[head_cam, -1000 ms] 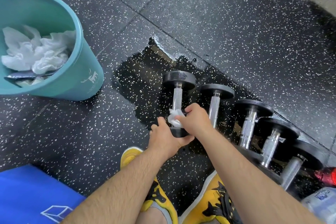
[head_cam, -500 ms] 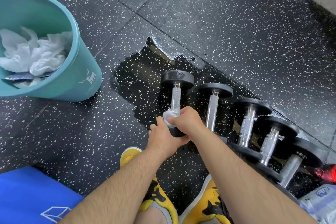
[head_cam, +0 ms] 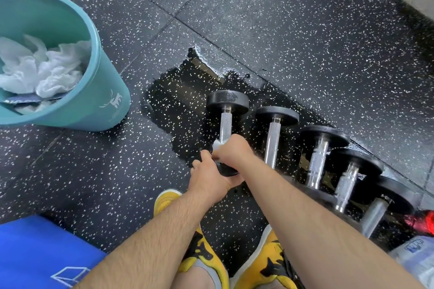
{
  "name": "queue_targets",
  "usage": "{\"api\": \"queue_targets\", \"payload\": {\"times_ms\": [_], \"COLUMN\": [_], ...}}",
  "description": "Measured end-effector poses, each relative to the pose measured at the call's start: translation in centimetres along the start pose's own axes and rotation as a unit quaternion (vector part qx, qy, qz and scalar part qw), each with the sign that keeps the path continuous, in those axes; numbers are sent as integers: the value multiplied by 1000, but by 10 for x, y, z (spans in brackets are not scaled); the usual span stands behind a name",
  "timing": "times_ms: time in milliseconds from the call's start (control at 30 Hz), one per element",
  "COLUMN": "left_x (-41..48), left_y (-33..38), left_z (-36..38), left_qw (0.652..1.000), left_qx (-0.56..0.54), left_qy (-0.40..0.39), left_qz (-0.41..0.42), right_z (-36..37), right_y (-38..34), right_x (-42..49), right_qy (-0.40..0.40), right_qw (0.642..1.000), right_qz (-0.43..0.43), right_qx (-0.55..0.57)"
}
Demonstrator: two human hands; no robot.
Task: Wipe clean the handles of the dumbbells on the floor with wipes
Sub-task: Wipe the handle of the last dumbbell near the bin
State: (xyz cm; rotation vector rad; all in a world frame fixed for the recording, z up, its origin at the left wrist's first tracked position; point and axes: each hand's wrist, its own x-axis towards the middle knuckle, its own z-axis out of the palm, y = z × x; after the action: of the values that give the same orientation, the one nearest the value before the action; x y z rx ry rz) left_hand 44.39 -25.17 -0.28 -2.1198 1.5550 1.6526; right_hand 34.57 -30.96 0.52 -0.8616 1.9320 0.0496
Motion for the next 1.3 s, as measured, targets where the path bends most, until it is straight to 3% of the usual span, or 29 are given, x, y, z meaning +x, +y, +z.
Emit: {"api": "queue_targets", "payload": {"times_ms": [100,267,333,567,800,1000,1167,1300], "left_x": [-1,-3,-4,-2,-2,-4,-5,-5], "left_y": [0,0,2,2,1,4,3,4], "left_z": [-1,-2,-2,0,0,-2,-3,-3], "left_qw": [1000,1000,1000,1000,1000,1000,1000,1000], "left_qx": [8,2,13,12,11,4,30,19], "left_qy": [0,-5,1,1,1,1,7,7], "left_qz": [2,-3,-6,-8,-13,-7,-2,-1], "right_z": [4,-25,-28,-19,-2,-9,10,7], "right_y": [-2,-1,9,17,19,13,5,8], "right_x": [0,-13,-11,-13,-13,-10,-13,-4], "right_qy": [26,-68,-73,23,109,218,199,155], "right_qw": [999,990,996,983,982,939,956,972], "right_qz": [-4,-30,-15,-14,-32,-59,-93,-55], "right_qx": [-42,-120,-52,181,149,261,192,171]}}
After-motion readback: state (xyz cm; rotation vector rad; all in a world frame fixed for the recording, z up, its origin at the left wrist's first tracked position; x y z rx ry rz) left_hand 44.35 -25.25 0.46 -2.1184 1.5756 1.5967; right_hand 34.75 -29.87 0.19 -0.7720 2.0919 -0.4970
